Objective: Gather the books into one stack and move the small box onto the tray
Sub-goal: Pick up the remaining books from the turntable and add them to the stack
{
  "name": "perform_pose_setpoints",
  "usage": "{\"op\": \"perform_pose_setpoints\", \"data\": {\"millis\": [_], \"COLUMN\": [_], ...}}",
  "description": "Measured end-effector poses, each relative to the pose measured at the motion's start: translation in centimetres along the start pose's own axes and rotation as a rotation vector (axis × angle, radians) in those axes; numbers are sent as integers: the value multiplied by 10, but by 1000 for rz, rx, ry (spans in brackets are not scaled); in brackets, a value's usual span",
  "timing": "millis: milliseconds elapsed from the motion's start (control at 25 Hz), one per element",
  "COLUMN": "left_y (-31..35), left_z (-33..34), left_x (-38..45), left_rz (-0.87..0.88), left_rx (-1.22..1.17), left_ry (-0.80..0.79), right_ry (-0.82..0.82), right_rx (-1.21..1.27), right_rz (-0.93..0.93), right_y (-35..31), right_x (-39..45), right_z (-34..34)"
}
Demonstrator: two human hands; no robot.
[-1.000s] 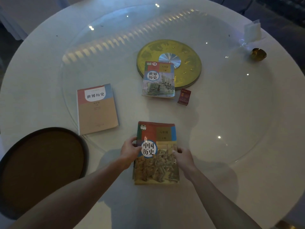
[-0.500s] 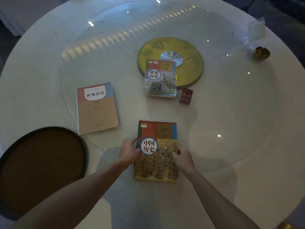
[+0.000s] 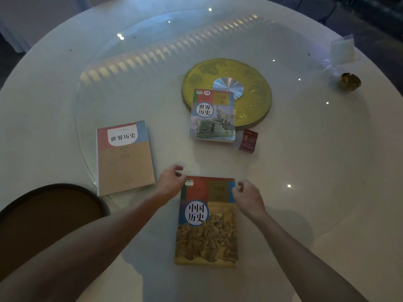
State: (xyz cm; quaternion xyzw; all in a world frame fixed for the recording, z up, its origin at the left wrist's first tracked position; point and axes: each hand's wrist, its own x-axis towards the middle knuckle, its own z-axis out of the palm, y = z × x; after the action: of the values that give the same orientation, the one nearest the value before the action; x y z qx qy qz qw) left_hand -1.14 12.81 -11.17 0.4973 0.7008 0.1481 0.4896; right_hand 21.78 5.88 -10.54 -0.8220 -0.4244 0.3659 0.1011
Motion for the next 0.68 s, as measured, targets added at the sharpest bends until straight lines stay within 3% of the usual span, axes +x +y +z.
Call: {"op": "perform_pose_setpoints", "data": {"millis": [280, 440, 680], "left_y": [74, 84, 93], "left_z": [-7, 4, 15], "left_x": [91, 120, 147], "left_rz": [-2, -5, -31], "left_rx": [-156, -140, -158], "left_ry": [52, 94, 75], "right_ry": [-12, -33, -23], "right_rx": [136, -60, 47], "right_rz": [-174, -327, -179], "right_y": [-71, -89, -102], "right_x": [98, 135, 177], "right_z": [-31, -22, -14]}}
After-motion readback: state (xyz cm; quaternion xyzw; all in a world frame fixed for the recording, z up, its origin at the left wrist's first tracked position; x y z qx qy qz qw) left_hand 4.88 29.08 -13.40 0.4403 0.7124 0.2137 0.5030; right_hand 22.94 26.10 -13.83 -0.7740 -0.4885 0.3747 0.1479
